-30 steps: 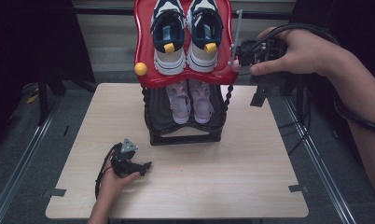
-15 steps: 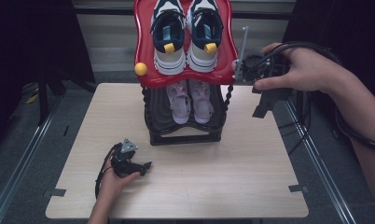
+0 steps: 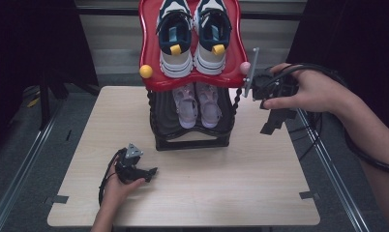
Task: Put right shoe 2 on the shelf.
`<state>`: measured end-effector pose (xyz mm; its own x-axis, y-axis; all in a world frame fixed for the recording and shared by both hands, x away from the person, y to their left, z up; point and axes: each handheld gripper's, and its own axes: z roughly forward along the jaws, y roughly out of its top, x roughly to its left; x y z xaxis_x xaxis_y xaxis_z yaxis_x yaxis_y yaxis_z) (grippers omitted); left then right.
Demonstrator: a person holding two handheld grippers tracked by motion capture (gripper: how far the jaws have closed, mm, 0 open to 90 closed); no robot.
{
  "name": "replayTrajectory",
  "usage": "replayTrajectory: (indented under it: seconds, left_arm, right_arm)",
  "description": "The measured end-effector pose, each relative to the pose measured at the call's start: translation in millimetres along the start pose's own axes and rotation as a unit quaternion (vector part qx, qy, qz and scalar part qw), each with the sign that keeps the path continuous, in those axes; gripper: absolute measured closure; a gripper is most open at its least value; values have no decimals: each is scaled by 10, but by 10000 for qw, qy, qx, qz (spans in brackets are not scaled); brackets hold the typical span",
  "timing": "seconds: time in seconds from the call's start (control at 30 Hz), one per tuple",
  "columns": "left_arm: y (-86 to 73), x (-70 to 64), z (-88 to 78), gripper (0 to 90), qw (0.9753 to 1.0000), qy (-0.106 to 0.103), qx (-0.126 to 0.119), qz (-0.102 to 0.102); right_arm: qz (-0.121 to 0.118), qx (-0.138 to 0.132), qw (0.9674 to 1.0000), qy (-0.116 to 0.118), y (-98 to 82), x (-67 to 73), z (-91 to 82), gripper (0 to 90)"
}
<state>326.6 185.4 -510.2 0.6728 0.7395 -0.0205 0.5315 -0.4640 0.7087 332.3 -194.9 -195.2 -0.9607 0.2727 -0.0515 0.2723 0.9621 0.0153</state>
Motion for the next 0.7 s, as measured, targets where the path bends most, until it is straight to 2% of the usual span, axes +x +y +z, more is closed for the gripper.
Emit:
replayTrajectory:
  seconds: [0.2, 0.7]
  left_arm:
    - [-1, -3, 1, 53, 10000, -4, -4, -20]
    - [0, -2, 1, 52, 10000, 1, -3, -5]
  right_arm:
    - [63, -119, 9999, -3, -74, 21, 86, 198]
    - [124, -31, 9998, 144, -184, 64, 382, 193]
